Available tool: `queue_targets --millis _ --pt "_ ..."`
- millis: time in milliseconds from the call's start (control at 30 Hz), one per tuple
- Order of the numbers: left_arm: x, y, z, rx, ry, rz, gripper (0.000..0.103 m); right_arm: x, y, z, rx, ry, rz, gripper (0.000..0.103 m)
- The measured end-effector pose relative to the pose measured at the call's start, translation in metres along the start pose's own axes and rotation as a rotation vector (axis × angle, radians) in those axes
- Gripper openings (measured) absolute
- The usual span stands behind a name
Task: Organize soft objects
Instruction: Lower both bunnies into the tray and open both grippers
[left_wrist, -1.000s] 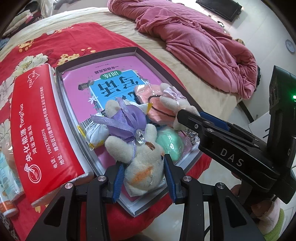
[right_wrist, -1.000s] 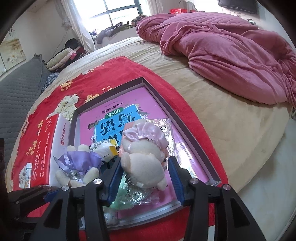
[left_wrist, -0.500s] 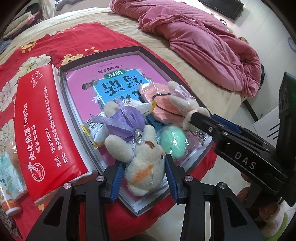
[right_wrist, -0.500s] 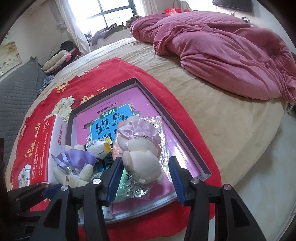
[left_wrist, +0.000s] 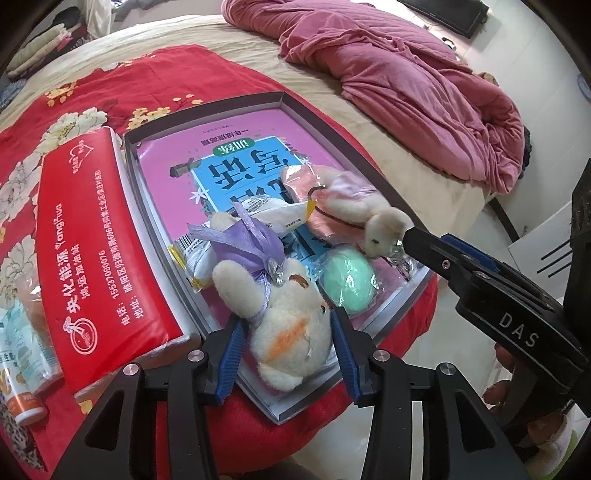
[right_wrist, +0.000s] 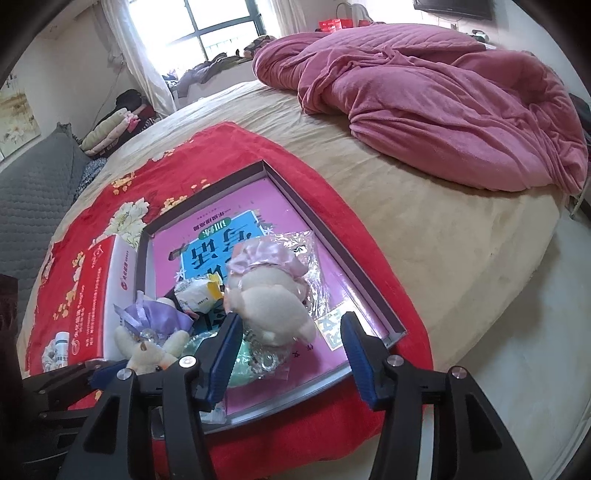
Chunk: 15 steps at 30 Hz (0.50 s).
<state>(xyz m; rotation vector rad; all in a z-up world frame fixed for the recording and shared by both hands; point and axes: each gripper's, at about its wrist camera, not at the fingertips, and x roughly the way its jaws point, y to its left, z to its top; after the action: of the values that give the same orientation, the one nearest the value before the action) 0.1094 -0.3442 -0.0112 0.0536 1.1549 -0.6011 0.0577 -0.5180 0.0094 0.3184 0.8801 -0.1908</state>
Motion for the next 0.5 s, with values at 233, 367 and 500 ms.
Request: queue_targets --millis 233,367,500 --pt "-0.006 0.002 0.001 -0.002 -0.007 -0.006 0.057 -0.008 0.002 0.001 0.002 -0.010 0.006 0.055" --pt "-0.011 0.003 -0.002 -0.003 -0.011 -0.001 0.060 -0.011 0.003 0.002 0.002 -0.017 0.005 0.055" --pt "-0.018 0.004 -0.004 -0.004 -0.023 0.002 0.065 -0.016 0.002 0.002 0.008 -0.022 0.004 0.055"
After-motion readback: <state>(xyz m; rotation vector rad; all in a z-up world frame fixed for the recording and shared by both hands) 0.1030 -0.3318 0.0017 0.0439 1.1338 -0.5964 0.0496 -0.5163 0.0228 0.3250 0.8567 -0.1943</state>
